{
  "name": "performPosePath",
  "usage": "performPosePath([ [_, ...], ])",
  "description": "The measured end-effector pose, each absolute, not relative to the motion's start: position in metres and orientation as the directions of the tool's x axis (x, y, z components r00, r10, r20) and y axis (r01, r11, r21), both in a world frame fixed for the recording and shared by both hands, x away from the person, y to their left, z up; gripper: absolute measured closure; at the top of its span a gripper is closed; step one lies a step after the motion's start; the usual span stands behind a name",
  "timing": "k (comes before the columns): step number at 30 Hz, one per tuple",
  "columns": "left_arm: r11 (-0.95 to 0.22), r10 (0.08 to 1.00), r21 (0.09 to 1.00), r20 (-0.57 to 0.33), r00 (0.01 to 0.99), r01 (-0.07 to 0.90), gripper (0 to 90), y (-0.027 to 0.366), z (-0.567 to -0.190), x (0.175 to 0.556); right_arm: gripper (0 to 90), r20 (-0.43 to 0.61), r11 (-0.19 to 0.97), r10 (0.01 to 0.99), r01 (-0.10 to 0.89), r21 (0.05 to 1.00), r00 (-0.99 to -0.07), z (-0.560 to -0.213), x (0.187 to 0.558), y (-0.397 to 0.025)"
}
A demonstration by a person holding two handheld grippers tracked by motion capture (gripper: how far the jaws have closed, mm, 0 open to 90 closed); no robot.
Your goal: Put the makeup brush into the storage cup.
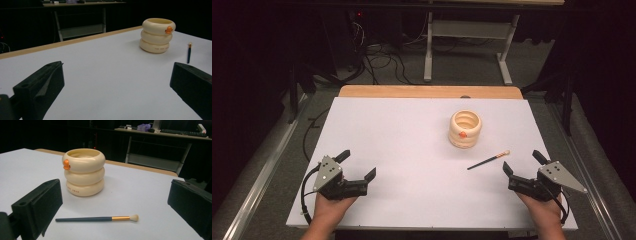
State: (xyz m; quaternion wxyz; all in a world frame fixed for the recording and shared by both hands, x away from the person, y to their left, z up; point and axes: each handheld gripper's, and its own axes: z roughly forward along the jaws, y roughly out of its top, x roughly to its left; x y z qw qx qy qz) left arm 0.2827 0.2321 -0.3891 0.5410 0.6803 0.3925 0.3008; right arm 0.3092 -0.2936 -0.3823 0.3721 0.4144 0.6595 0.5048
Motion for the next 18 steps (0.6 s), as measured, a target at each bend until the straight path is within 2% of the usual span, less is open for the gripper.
performPosePath([
  [18,-0.110,0.854,0.971,-0.017,0.520,0.214,0.3,0.2315,-0.3896,0.2827,0.8,-0.086,0.180,0.917,0.211,0.961,-0.389,-0.3866,0.3118,-0.2909],
])
